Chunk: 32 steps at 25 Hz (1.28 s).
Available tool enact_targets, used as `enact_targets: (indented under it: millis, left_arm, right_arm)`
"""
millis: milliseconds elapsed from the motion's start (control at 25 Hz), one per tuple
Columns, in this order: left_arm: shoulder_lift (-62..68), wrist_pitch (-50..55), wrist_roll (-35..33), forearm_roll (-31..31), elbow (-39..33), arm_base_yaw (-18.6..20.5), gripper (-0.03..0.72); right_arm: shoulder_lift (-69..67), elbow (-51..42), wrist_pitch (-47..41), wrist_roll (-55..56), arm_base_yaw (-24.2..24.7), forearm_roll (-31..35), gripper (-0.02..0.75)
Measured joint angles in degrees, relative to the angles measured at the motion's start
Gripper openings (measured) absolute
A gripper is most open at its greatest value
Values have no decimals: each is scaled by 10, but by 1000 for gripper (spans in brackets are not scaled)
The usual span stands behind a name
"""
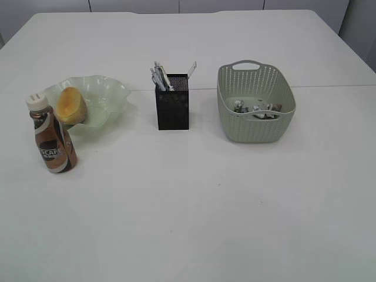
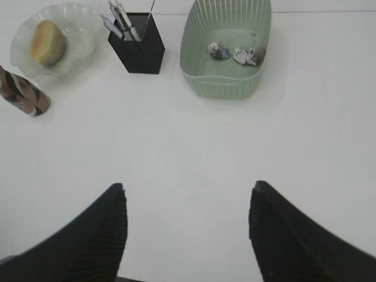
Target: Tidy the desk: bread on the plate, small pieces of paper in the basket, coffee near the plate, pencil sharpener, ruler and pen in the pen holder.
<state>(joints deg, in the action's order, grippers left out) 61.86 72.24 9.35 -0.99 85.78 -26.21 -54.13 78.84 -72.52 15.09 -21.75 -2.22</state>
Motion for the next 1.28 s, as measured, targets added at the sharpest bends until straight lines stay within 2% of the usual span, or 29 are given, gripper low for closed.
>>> enact_targets:
  millis: [440,680,1080,1280]
  left_arm:
    - [-174,2,-87,52,-160,0,474]
    - [-244,3,-109,88,-233,0,469]
    - [-430,-26,-142,67,-397,0,447]
    - [-543,-49,-143,64,-497,0,445]
  right_arm:
    - [194,-173,-2,-46,0,11,478]
    - [317,-240,-2,-55,0,-23,478]
    - [542,-331,-7,-74,0,-51,478]
    - [554,-370,-10,-96,0,-48,478]
